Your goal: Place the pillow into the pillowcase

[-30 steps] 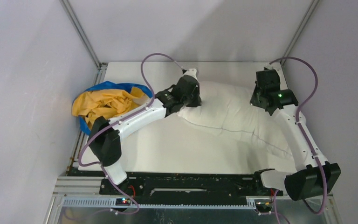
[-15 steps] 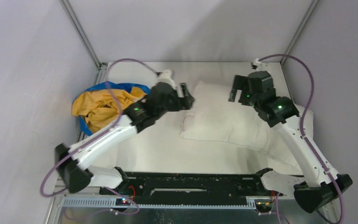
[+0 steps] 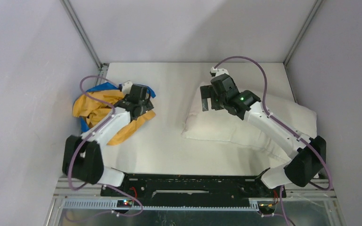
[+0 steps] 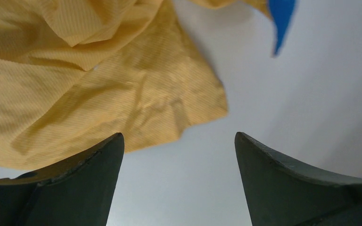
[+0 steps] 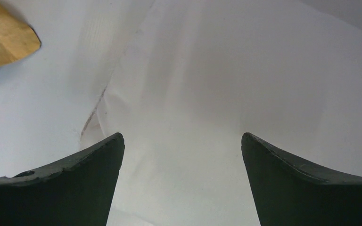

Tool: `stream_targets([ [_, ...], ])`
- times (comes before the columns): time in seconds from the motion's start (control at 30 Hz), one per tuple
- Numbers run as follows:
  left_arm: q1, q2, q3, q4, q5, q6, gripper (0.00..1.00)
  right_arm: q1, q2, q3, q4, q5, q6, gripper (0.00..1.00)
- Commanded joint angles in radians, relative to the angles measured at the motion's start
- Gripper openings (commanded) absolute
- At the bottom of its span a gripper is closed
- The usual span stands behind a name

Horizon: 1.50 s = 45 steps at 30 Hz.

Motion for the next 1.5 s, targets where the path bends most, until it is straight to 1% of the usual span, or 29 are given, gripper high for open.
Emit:
stream_targets([
  [0.0,0.054,0.131,0.025,0.059,-0.020,-0.048,0.89,-0.014,-0.013,-0.028,0.061,-0.010,-0.021,0.96],
  [0.1,0.069,0.255,0.067,0.077,-0.021,-0.051,0.81,-0.035,-0.030,-0.054,0.073,-0.018,-0.024,0.96],
  [0.2,0.080,0.332,0.079,0.110,-0.003,-0.067,0.70,-0.061,-0.046,-0.076,0.082,-0.032,-0.030,0.96],
  [0.27,0.078,0.362,0.090,0.123,-0.009,-0.067,0.60,-0.075,-0.058,-0.087,0.083,-0.035,-0.032,0.96],
  [0.3,0.075,0.367,0.096,0.128,-0.007,-0.066,0.54,-0.079,-0.065,-0.093,0.085,-0.035,-0.033,0.96],
  [0.33,0.075,0.372,0.098,0.129,-0.002,-0.067,0.46,-0.084,-0.072,-0.098,0.087,-0.035,-0.034,0.95],
  [0.37,0.075,0.376,0.103,0.129,0.011,-0.063,0.34,-0.089,-0.077,-0.103,0.087,-0.034,-0.036,0.95],
  [0.47,0.048,0.372,0.117,0.108,0.047,-0.045,0.02,-0.102,-0.089,-0.108,0.084,-0.040,-0.039,0.95],
  [0.5,0.026,0.356,0.113,0.102,0.063,-0.036,0.00,-0.106,-0.094,-0.108,0.083,-0.041,-0.039,0.95],
  [0.63,-0.126,0.254,0.082,0.051,0.127,0.007,0.00,-0.114,-0.113,-0.108,0.092,-0.052,-0.047,0.95],
  [0.7,-0.215,0.171,0.038,0.020,0.171,0.005,0.00,-0.116,-0.123,-0.107,0.112,-0.073,-0.048,0.95],
  [0.8,-0.330,0.038,-0.069,-0.018,0.214,-0.049,0.00,-0.114,-0.132,-0.105,0.178,-0.151,-0.050,0.96],
  [0.87,-0.375,-0.050,-0.152,-0.021,0.259,-0.097,0.00,-0.101,-0.111,-0.089,0.232,-0.199,-0.059,0.96],
  [0.97,-0.400,-0.170,-0.241,-0.062,0.298,-0.145,0.00,-0.057,-0.044,-0.036,0.290,-0.226,-0.092,0.97],
  [1.1,-0.400,-0.307,-0.274,-0.162,0.246,-0.153,0.00,0.024,0.089,0.071,0.311,-0.253,-0.149,0.97],
  [1.2,-0.396,-0.353,-0.257,-0.208,0.214,-0.143,0.00,0.074,0.228,0.185,0.257,-0.221,-0.195,0.99],
  [1.3,-0.391,-0.379,-0.241,-0.236,0.186,-0.140,0.00,0.087,0.338,0.282,0.193,-0.277,-0.205,0.99],
  [1.37,-0.385,-0.401,-0.238,-0.228,0.207,-0.131,0.00,0.108,0.393,0.316,0.181,-0.301,-0.205,0.99],
  [1.4,-0.384,-0.411,-0.231,-0.225,0.218,-0.125,0.04,0.124,0.413,0.329,0.172,-0.299,-0.208,0.99],
  [1.47,-0.383,-0.430,-0.199,-0.235,0.228,-0.107,0.18,0.158,0.442,0.335,0.159,-0.255,-0.207,0.99],
])
